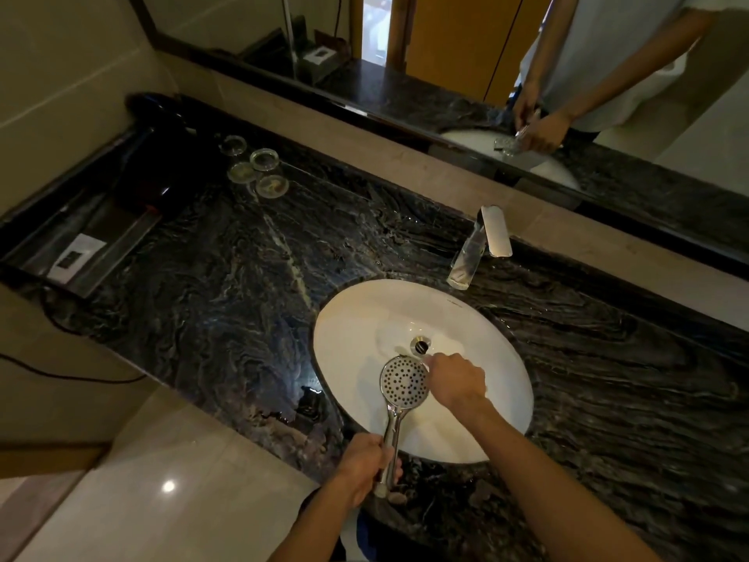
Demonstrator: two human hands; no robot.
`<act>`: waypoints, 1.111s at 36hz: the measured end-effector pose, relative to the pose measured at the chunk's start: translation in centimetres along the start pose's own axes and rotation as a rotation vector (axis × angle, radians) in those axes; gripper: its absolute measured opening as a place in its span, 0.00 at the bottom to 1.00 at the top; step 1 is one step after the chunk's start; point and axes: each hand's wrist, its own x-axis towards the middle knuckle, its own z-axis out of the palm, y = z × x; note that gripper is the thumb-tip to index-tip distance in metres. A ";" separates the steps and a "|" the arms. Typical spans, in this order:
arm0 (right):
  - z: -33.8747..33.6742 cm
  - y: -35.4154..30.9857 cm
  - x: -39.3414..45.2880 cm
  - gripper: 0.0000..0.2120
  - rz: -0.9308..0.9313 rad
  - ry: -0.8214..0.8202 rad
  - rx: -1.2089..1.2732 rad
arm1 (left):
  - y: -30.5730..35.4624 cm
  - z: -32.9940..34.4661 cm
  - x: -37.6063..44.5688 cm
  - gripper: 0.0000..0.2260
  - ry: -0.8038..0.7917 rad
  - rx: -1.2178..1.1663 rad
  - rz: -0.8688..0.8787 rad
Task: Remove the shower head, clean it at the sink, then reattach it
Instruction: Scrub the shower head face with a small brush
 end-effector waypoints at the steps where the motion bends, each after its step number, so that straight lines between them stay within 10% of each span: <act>1: 0.1 -0.1 -0.1 0.17 0.006 -0.011 0.017 | -0.1 0.0 0.0 0.08 0.005 0.004 0.000; 40: 3.7 3.3 0.0 0.18 0.065 0.032 0.239 | 0.2 0.3 -0.1 0.11 0.009 -0.004 -0.034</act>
